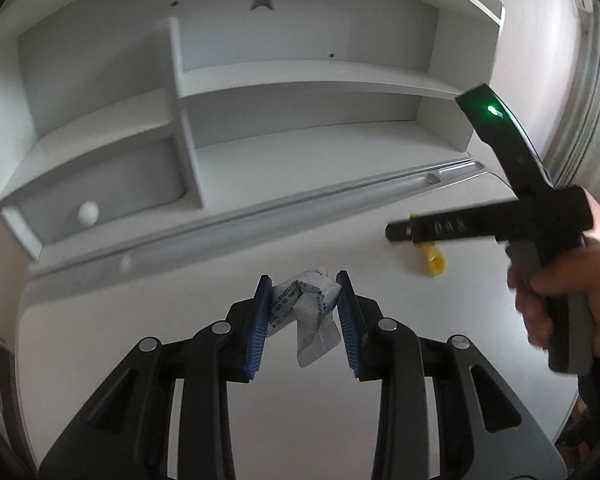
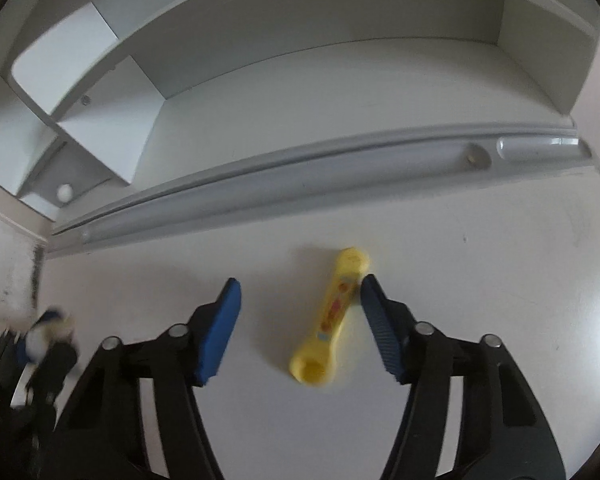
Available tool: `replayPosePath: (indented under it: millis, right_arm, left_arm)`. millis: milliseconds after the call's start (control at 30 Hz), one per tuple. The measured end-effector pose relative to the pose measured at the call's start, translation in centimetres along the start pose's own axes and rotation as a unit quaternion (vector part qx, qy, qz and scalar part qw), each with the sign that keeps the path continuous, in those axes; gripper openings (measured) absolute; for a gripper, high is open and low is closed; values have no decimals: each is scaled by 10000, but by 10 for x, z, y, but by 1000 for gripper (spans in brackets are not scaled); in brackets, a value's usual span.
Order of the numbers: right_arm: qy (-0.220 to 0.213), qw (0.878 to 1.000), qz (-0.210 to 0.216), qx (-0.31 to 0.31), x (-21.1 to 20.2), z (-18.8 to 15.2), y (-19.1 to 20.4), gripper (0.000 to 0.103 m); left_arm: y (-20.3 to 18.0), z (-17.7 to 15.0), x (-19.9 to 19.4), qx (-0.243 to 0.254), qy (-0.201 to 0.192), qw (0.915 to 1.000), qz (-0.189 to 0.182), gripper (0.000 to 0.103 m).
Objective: Collect trash
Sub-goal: 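Grasp the white wrapper with the left tool while the right tool grasps the yellow toothbrush case, then carry the wrapper and yellow case over the bin and open both tools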
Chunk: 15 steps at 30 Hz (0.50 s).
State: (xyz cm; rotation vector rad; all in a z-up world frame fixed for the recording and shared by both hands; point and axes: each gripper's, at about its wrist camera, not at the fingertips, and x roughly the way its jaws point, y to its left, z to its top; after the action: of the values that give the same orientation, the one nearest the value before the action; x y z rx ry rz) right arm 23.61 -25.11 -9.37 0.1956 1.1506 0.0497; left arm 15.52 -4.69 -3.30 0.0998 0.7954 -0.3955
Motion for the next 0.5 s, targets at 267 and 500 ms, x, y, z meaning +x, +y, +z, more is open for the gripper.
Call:
replayPosePath:
  millis: [267,500]
  right_arm:
    - [0,9979,-464,-463,-6,-13,9,25]
    - [-331,9976,-363,-491,-54,-48,-27,14]
  left_arm:
    - [0,-13,-8,-112,137,9998,-88,31]
    - [-47,-21,-16,45,184,9992,-357,30]
